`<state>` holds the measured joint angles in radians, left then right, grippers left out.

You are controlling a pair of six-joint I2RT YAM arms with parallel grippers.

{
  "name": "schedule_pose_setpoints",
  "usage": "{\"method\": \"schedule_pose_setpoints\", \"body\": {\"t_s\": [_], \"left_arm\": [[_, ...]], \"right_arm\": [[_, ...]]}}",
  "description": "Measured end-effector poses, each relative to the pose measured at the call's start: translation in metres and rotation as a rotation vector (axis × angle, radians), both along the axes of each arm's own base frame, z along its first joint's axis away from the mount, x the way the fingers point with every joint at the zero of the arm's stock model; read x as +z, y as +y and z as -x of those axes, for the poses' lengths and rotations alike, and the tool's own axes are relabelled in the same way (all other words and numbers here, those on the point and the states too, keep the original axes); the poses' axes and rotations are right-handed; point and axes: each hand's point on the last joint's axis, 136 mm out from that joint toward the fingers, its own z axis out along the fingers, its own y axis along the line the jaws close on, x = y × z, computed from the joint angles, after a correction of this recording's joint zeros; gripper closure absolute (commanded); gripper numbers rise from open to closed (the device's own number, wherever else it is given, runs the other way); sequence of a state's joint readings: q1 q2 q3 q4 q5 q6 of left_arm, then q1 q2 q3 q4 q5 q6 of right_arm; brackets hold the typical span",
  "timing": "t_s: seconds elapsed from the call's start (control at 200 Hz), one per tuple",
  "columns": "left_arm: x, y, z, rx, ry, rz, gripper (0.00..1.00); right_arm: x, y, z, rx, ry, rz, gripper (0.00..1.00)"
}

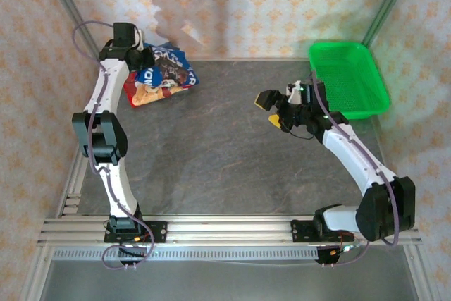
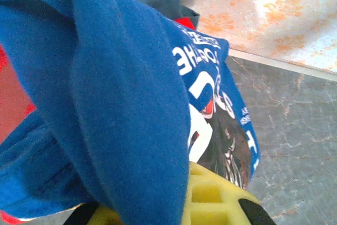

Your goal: Fold and stack the t-shirts

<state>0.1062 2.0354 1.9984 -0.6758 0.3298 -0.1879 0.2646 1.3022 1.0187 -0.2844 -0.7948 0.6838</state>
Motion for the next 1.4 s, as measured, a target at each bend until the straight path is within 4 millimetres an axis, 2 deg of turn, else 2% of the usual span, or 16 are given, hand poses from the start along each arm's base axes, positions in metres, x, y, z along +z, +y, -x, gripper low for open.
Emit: {"method": "schedule_pose_setpoints", "body": {"t_s": [0.205, 0.475, 0.651, 0.796, 0.851, 0.911, 1.031, 1.181, 1.236, 1.401], "left_arm": [[-0.023, 0.02, 0.007, 0.058, 0.045, 0.029, 1.0], [-0.073, 0.039, 0.023, 0.151, 0.136, 0.097, 1.0], [-0.074, 0.05, 0.018, 0.18, 0.129, 0.106, 1.0], [-0.071, 0.052, 0.005, 0.179, 0.111, 0.1, 1.0], [-0.072, 0.054, 0.001, 0.181, 0.106, 0.096, 0.86], [-0.074, 0.056, -0.003, 0.185, 0.111, 0.089, 0.78], [-0.087, 0.067, -0.006, 0.222, 0.135, 0.093, 0.5], [-0.097, 0.096, -0.002, 0.323, 0.163, 0.122, 0.35], [-0.093, 0.109, 0.0, 0.369, 0.157, 0.122, 0.23], [-0.064, 0.145, 0.005, 0.511, 0.098, 0.142, 0.2]], "right_arm": [[-0.006, 0.002, -0.001, 0.012, 0.019, -0.004, 0.01], [-0.004, 0.005, -0.005, 0.018, 0.019, -0.008, 0.01], [-0.005, 0.005, -0.007, 0.019, 0.022, -0.005, 0.01], [-0.008, 0.005, -0.008, 0.02, 0.03, -0.002, 0.01], [-0.009, 0.006, -0.009, 0.021, 0.031, 0.0, 0.01], [-0.008, 0.006, -0.01, 0.022, 0.032, 0.0, 0.01], [-0.003, 0.007, -0.012, 0.025, 0.019, 0.002, 0.01], [0.002, 0.006, -0.012, 0.037, 0.01, 0.014, 0.01], [0.002, 0.006, -0.011, 0.042, 0.01, 0.022, 0.01], [0.002, 0.001, -0.004, 0.057, 0.009, 0.052, 0.01]]}}
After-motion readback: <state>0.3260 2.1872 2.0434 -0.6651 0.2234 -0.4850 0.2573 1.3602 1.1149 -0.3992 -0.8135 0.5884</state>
